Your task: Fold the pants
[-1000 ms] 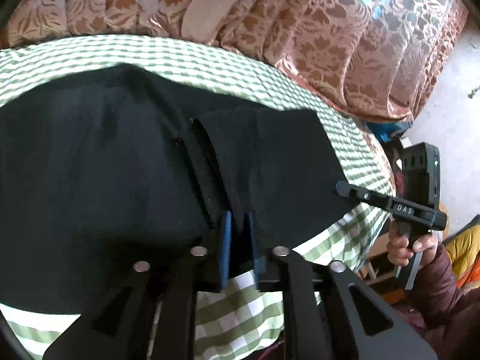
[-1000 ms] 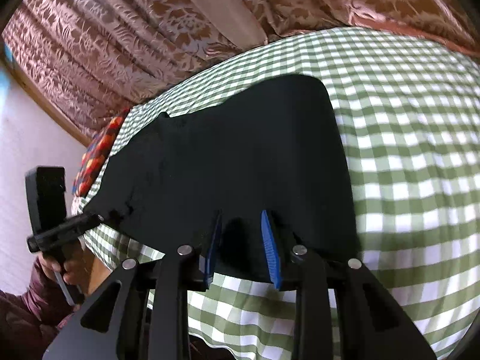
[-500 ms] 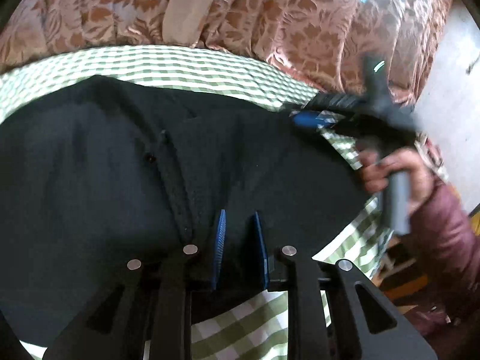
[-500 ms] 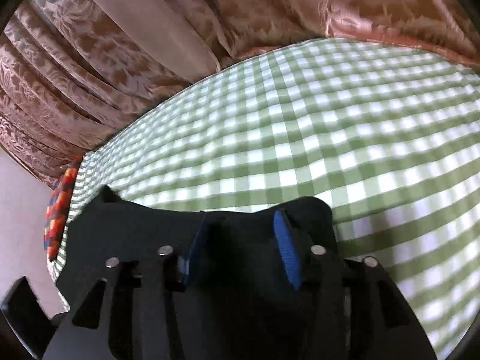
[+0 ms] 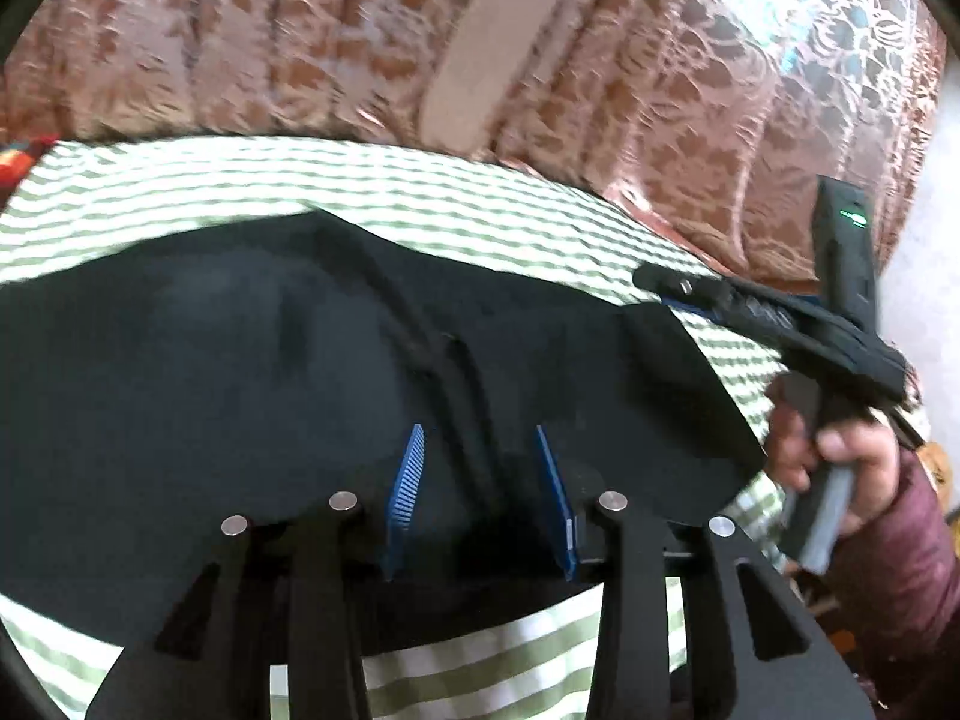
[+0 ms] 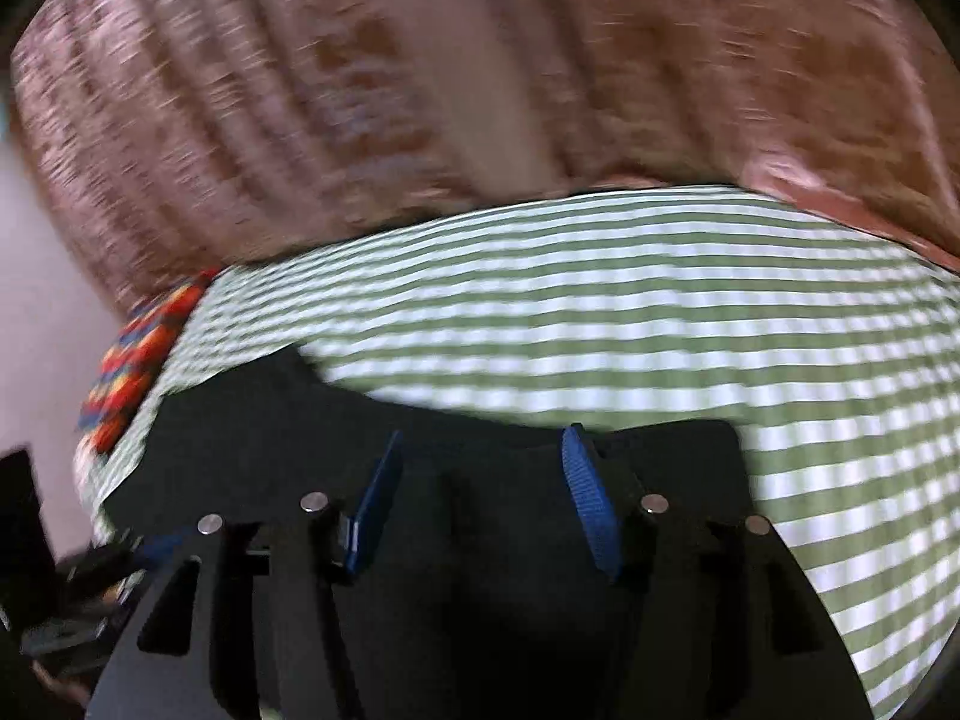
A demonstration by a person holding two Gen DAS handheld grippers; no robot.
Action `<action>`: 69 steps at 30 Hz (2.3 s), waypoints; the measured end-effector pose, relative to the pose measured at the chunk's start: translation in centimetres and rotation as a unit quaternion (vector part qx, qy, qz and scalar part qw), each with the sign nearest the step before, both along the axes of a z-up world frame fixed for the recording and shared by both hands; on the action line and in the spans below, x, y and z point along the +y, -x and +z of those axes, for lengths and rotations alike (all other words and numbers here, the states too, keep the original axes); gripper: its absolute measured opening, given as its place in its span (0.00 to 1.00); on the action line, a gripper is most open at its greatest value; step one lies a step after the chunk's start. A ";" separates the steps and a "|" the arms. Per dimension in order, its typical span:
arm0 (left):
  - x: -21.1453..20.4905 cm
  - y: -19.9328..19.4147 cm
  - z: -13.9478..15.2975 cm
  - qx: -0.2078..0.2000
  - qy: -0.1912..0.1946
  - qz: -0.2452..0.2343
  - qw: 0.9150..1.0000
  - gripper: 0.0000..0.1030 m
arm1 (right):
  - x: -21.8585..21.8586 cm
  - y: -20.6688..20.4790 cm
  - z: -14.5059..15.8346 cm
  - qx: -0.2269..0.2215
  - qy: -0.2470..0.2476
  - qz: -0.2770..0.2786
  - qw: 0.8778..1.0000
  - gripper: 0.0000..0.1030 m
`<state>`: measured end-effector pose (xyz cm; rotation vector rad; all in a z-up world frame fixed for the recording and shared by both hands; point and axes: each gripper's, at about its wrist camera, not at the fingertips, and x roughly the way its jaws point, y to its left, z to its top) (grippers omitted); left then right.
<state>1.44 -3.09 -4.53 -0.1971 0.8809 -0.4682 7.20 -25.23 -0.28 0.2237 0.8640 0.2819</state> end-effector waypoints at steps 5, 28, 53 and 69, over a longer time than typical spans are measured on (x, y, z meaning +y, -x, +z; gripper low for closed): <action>1.7 0.5 0.5 -0.015 -0.039 0.038 0.998 0.37 | 6.0 0.5 -1.4 0.034 0.000 0.084 0.996 0.37; 6.4 1.0 -0.9 0.007 -0.043 0.118 0.992 0.44 | 14.6 2.5 -5.1 -0.005 0.169 0.119 0.978 0.58; 16.1 2.0 -2.6 0.073 0.095 0.229 0.966 0.63 | 7.4 5.3 -4.2 0.092 -0.080 0.116 0.986 0.25; 9.0 -6.0 -2.3 0.029 -0.014 0.127 0.991 0.66 | 10.1 -10.7 -2.3 0.116 -0.165 0.141 0.969 0.48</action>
